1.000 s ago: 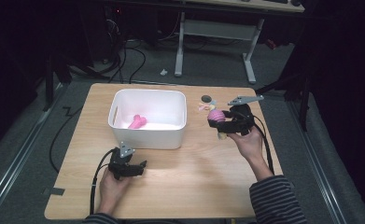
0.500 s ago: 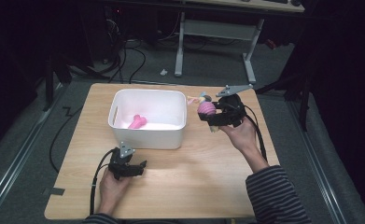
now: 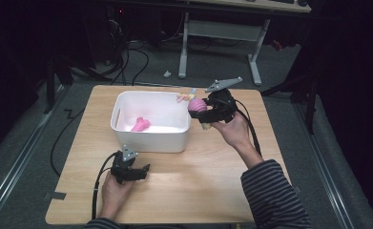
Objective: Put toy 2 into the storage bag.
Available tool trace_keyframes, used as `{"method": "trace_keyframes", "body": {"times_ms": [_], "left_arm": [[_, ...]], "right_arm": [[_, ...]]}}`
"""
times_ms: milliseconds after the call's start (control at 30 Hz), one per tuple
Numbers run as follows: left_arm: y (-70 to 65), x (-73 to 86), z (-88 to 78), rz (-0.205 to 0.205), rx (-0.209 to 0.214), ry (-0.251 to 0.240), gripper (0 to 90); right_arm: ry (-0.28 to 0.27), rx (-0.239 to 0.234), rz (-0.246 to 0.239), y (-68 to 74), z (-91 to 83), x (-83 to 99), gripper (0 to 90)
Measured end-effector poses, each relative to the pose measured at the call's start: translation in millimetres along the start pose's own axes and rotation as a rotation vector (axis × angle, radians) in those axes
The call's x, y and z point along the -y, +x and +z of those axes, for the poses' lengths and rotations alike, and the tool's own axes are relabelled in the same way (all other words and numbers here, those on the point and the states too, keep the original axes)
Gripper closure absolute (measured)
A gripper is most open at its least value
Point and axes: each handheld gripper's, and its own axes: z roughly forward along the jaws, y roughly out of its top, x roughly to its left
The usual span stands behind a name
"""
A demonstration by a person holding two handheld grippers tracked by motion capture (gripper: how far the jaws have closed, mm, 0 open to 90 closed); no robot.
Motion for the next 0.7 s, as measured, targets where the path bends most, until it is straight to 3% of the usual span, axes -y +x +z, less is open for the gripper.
{"method": "trace_keyframes", "body": {"times_ms": [267,567,700], "left_arm": [[0.0,0.0,0.0,0.0,0.0,-0.001,19.7],[0.1,0.0,0.1,0.0,0.001,-0.001,19.7],[0.2,0.0,0.0,0.002,0.0,0.0,19.7]], "right_arm": [[0.02,-0.053,-0.021,6.8,24.8,-16.3,33.7],[0.055,-0.053,-0.035,12.5,52.8,-20.1,33.5],[0.058,-0.074,-0.011,10.8,64.7,-19.7,33.5]]}}
